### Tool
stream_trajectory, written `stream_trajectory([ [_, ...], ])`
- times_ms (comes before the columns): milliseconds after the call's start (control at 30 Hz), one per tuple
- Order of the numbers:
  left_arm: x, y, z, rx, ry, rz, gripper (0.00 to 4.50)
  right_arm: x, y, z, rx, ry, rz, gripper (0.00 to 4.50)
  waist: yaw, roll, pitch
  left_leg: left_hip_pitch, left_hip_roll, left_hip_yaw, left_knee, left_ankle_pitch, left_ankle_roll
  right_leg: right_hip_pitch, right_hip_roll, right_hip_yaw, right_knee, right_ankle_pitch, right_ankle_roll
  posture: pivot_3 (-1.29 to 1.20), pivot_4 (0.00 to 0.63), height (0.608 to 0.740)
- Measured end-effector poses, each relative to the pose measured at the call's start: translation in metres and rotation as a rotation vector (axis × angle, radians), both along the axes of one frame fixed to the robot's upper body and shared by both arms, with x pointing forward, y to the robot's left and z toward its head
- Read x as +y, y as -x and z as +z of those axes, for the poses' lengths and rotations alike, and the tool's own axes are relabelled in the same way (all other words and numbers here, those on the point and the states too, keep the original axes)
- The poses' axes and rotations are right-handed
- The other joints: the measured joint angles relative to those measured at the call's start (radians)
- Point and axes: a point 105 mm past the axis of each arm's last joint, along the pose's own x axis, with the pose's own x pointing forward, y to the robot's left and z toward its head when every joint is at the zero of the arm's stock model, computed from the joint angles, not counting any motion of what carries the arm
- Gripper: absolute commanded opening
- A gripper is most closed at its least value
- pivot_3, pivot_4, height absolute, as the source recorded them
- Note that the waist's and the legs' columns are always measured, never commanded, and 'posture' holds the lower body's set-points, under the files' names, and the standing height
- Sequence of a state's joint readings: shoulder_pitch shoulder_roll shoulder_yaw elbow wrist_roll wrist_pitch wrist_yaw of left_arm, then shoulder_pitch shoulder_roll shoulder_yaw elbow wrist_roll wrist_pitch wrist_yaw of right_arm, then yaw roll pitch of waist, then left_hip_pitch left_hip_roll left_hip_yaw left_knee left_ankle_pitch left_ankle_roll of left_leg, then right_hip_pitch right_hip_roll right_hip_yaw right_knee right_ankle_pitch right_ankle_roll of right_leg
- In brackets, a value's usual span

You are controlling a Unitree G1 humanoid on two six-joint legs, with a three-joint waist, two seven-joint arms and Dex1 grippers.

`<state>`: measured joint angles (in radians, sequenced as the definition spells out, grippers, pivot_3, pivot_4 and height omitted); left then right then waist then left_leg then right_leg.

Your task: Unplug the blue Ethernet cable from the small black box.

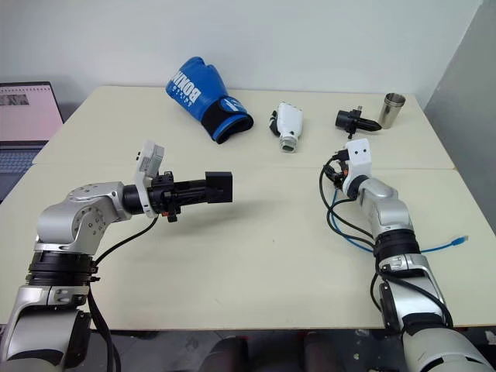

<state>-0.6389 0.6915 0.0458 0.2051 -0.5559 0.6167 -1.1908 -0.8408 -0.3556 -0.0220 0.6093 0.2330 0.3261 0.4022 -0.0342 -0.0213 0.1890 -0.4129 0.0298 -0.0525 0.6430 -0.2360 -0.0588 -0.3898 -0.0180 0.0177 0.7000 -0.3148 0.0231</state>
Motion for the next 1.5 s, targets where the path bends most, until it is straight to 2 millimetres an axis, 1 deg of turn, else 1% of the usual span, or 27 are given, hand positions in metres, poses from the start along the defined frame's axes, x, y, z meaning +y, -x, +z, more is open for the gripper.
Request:
stream_trajectory([
  [67, 0.001, -0.007, -0.002, -0.028, -0.011, 0.049, 0.79, 0.007, 0.006, 0.012, -0.044, 0.008, 0.062, 3.54, 0.001, 0.000, 0.000, 0.000, 0.000, -0.001, 0.000, 0.000, 0.000, 0.000, 0.000, -0.001, 0.000, 0.000, 0.000, 0.00, 0.150, 0.740],
  [100, 0.001, -0.013, -0.002, -0.056, -0.005, 0.089, 0.79, 0.009, 0.014, 0.018, -0.074, 0.023, 0.123, 3.73, 0.003, 0.001, 0.000, 0.000, 0.000, -0.001, 0.000, 0.000, 0.000, 0.000, 0.000, -0.001, 0.000, 0.000, 0.000, 0.00, 0.150, 0.740],
  [133, 0.007, -0.020, -0.006, -0.066, -0.016, 0.146, 0.79, 0.018, 0.022, 0.023, -0.099, 0.031, 0.194, 3.90, 0.002, 0.001, 0.000, 0.000, 0.000, -0.001, 0.001, 0.000, 0.000, 0.000, 0.000, -0.001, 0.000, 0.000, 0.000, 0.00, 0.150, 0.740],
  [167, 0.012, -0.032, -0.010, -0.103, -0.018, 0.237, 0.79, 0.034, 0.043, 0.028, -0.122, 0.058, 0.350, 4.13, 0.006, 0.001, 0.000, -0.001, -0.001, -0.002, 0.001, 0.000, 0.000, 0.000, 0.000, -0.002, 0.000, 0.000, 0.000, 0.00, 0.150, 0.740],
  [233, 0.025, -0.047, -0.019, -0.127, -0.035, 0.371, 0.79, 0.064, 0.076, 0.033, -0.147, 0.100, 0.587, 4.14, 0.006, 0.001, 0.000, -0.002, 0.000, -0.003, 0.002, 0.000, 0.000, 0.000, 0.000, -0.003, -0.001, 0.000, 0.000, 0.00, 0.150, 0.740],
  [300, 0.033, -0.060, -0.029, -0.159, -0.040, 0.494, 0.79, 0.087, 0.102, 0.034, -0.150, 0.126, 0.742, 4.14, 0.003, 0.001, 0.000, -0.002, -0.001, -0.002, 0.002, 0.000, 0.000, 0.000, -0.001, -0.002, -0.001, 0.001, 0.001, 0.00, 0.150, 0.740],
  [367, 0.046, -0.070, -0.036, -0.204, -0.054, 0.600, 0.79, 0.096, 0.111, 0.034, -0.149, 0.144, 0.785, 4.14, 0.002, 0.001, 0.000, -0.002, -0.001, -0.002, 0.003, 0.000, 0.000, 0.000, -0.001, -0.002, -0.001, 0.002, 0.003, 0.00, 0.150, 0.740],
  [433, 0.058, -0.073, -0.040, -0.219, -0.061, 0.677, 0.79, 0.098, 0.113, 0.034, -0.151, 0.153, 0.798, 4.14, 0.002, 0.001, 0.000, -0.002, -0.001, -0.002, 0.003, 0.000, 0.000, 0.000, -0.001, -0.002, -0.001, 0.002, 0.003, 0.00, 0.150, 0.740],
  [500, 0.074, -0.075, -0.049, -0.222, -0.069, 0.760, 0.79, 0.100, 0.115, 0.031, -0.145, 0.190, 0.814, 4.14, 0.004, 0.001, 0.000, -0.002, -0.001, -0.003, 0.003, 0.000, 0.000, 0.000, -0.001, -0.002, -0.001, 0.002, 0.003, 0.00, 0.150, 0.740],
  [600, 0.079, -0.074, -0.058, -0.218, -0.083, 0.781, 0.79, 0.102, 0.117, 0.026, -0.132, 0.218, 0.829, 4.14, 0.004, 0.001, 0.000, -0.002, -0.002, -0.003, 0.003, 0.000, 0.000, 0.000, -0.001, -0.002, -0.001, 0.002, 0.003, 0.00, 0.150, 0.740],
  [633, 0.082, -0.073, -0.063, -0.207, -0.088, 0.793, 0.79, 0.102, 0.118, 0.024, -0.126, 0.225, 0.838, 4.14, 0.004, 0.001, 0.000, -0.002, -0.002, -0.002, 0.003, 0.000, 0.000, 0.000, -0.001, -0.002, -0.001, 0.002, 0.003, 0.00, 0.150, 0.740],
  [667, 0.086, -0.071, -0.073, -0.180, -0.100, 0.811, 0.79, 0.103, 0.119, 0.023, -0.121, 0.230, 0.842, 4.14, 0.004, 0.001, 0.000, -0.002, -0.002, -0.002, 0.003, 0.000, 0.000, 0.000, -0.001, -0.002, -0.001, 0.002, 0.003, 0.00, 0.150, 0.740],
  [800, 0.088, -0.070, -0.075, -0.184, -0.105, 0.821, 0.79, 0.102, 0.119, 0.020, -0.112, 0.239, 0.849, 4.14, 0.004, 0.001, 0.000, -0.001, -0.002, -0.003, 0.003, 0.000, 0.000, 0.001, -0.001, -0.002, -0.001, 0.002, 0.003, 0.00, 0.150, 0.740],
  [833, 0.089, -0.069, -0.076, -0.179, -0.103, 0.825, 1.49, 0.102, 0.120, 0.020, -0.111, 0.241, 0.852, 4.14, 0.004, 0.000, 0.000, -0.001, -0.001, -0.003, 0.003, 0.000, 0.000, 0.001, -0.001, -0.002, 0.000, 0.002, 0.003, 0.00, 0.150, 0.740],
  [900, 0.092, -0.068, -0.082, -0.152, -0.107, 0.833, 1.74, 0.101, 0.120, 0.019, -0.108, 0.245, 0.851, 4.14, 0.001, 0.001, 0.000, 0.000, -0.001, -0.002, 0.003, 0.000, 0.000, 0.001, -0.001, -0.002, 0.000, 0.002, 0.003, 0.00, 0.150, 0.740],
  [933, 0.093, -0.065, -0.089, -0.119, -0.111, 0.838, 1.97, 0.101, 0.120, 0.018, -0.106, 0.248, 0.849, 4.14, 0.000, 0.001, 0.000, 0.000, -0.001, -0.002, 0.003, 0.000, 0.000, 0.001, -0.001, -0.002, 0.000, 0.002, 0.003, 0.00, 0.150, 0.740],
  [967, 0.095, -0.063, -0.095, -0.090, -0.106, 0.844, 2.12, 0.100, 0.120, 0.018, -0.106, 0.251, 0.849, 4.14, -0.001, 0.001, 0.000, 0.000, -0.001, -0.002, 0.003, 0.000, 0.000, 0.001, 0.000, -0.002, 0.000, 0.002, 0.003, 0.00, 0.150, 0.740],
  [1067, 0.095, -0.063, -0.094, -0.076, -0.091, 0.848, 2.80, 0.101, 0.120, 0.017, -0.103, 0.259, 0.854, 4.14, 0.000, 0.001, 0.000, 0.000, -0.001, -0.002, 0.003, 0.000, 0.000, 0.001, 0.000, -0.002, 0.000, 0.002, 0.003, 0.00, 0.150, 0.740],
  [1133, 0.096, -0.063, -0.094, -0.073, -0.088, 0.851, 3.14, 0.102, 0.120, 0.016, -0.102, 0.258, 0.857, 4.14, 0.000, 0.001, 0.000, 0.000, -0.001, -0.002, 0.003, 0.000, 0.000, 0.001, 0.000, -0.002, 0.001, 0.002, 0.003, 0.00, 0.150, 0.740],
  [1167, 0.096, -0.062, -0.094, -0.073, -0.087, 0.852, 3.42, 0.102, 0.120, 0.016, -0.102, 0.259, 0.858, 4.14, 0.000, 0.001, 0.000, 0.000, -0.001, -0.002, 0.003, 0.000, 0.000, 0.001, 0.000, -0.002, 0.001, 0.002, 0.003, 0.00, 0.150, 0.740],
  [1267, 0.097, -0.061, -0.093, -0.069, -0.082, 0.856, 3.93, 0.102, 0.120, 0.016, -0.102, 0.259, 0.857, 4.14, 0.001, 0.001, 0.000, 0.000, -0.001, -0.002, 0.003, 0.000, 0.000, 0.001, 0.000, -0.002, 0.001, 0.002, 0.003, 0.00, 0.150, 0.740],
  [1333, 0.097, -0.061, -0.093, -0.070, -0.083, 0.855, 4.38, 0.102, 0.120, 0.016, -0.103, 0.259, 0.858, 4.14, 0.001, 0.001, 0.000, 0.000, -0.001, -0.002, 0.003, 0.000, 0.000, 0.001, 0.000, -0.002, 0.001, 0.002, 0.003, 0.00, 0.150, 0.740],
  [1367, 0.097, -0.061, -0.093, -0.071, -0.085, 0.855, 4.44, 0.102, 0.120, 0.016, -0.103, 0.258, 0.858, 4.14, 0.001, 0.001, 0.000, 0.000, -0.001, -0.002, 0.003, 0.000, 0.000, 0.001, 0.000, -0.002, 0.001, 0.002, 0.003, 0.00, 0.150, 0.740],
  [1500, 0.099, -0.052, -0.091, -0.105, -0.121, 0.842, 4.44, 0.103, 0.121, 0.017, -0.100, 0.255, 0.853, 4.14, -0.001, 0.001, 0.000, 0.000, -0.001, -0.002, 0.002, 0.000, 0.000, 0.001, 0.000, -0.002, 0.001, 0.002, 0.003, 0.00, 0.150, 0.740],
])
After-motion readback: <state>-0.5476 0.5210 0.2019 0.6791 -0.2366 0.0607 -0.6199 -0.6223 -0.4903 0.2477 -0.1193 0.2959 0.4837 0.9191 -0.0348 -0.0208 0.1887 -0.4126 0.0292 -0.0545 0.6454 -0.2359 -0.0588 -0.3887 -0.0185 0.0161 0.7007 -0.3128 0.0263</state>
